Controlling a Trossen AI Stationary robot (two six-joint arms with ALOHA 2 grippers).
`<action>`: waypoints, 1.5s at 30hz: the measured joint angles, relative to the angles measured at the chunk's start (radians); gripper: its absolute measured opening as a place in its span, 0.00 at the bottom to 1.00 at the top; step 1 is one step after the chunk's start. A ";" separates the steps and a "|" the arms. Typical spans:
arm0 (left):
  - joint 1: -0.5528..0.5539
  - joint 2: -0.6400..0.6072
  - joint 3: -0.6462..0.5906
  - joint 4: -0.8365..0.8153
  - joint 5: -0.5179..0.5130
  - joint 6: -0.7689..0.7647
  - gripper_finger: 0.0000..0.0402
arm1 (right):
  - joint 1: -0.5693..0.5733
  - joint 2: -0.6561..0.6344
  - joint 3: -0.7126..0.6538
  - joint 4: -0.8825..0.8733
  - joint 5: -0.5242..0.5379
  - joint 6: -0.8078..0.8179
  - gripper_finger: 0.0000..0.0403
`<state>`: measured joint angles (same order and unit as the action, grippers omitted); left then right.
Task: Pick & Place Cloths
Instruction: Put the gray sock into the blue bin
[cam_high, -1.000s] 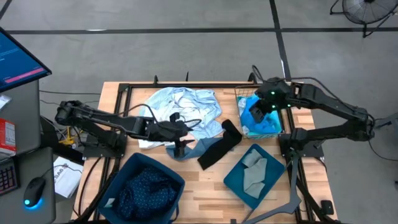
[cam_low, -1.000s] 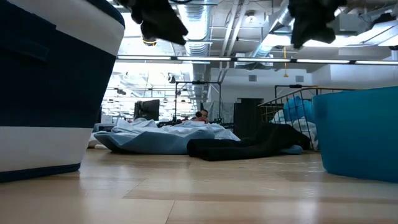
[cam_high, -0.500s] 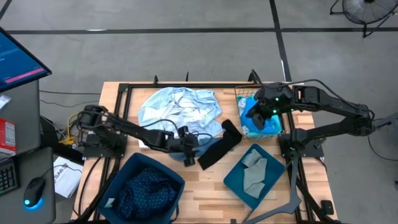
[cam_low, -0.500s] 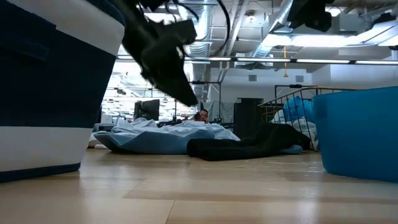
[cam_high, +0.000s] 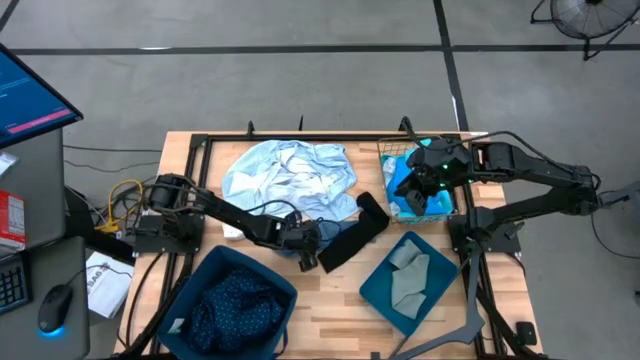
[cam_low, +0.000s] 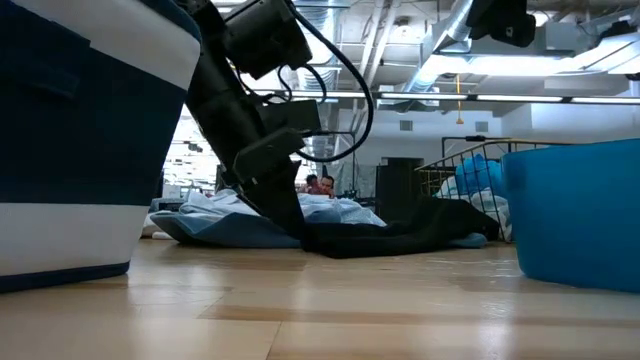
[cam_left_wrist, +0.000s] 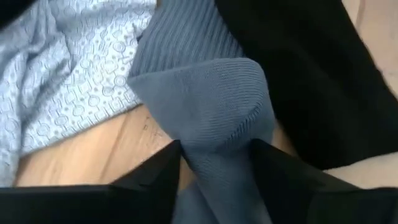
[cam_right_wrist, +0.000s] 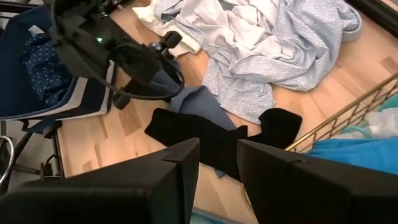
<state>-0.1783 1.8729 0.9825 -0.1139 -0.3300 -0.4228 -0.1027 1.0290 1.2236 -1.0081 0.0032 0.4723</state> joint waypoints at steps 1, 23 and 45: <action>0.000 0.000 0.000 0.000 0.007 -0.015 0.38 | 0.007 0.000 0.000 0.001 0.000 0.000 0.27; -0.014 -0.559 0.001 0.027 -0.040 0.063 0.00 | 0.333 0.090 0.000 0.433 0.258 -0.181 0.27; -0.027 -0.717 0.001 0.025 -0.066 0.209 0.00 | 0.290 0.499 -0.001 0.909 0.258 -0.384 0.94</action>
<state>-0.2054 1.1561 0.9833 -0.0891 -0.3962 -0.2134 0.1873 1.5284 1.2228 -0.0996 0.2617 0.0881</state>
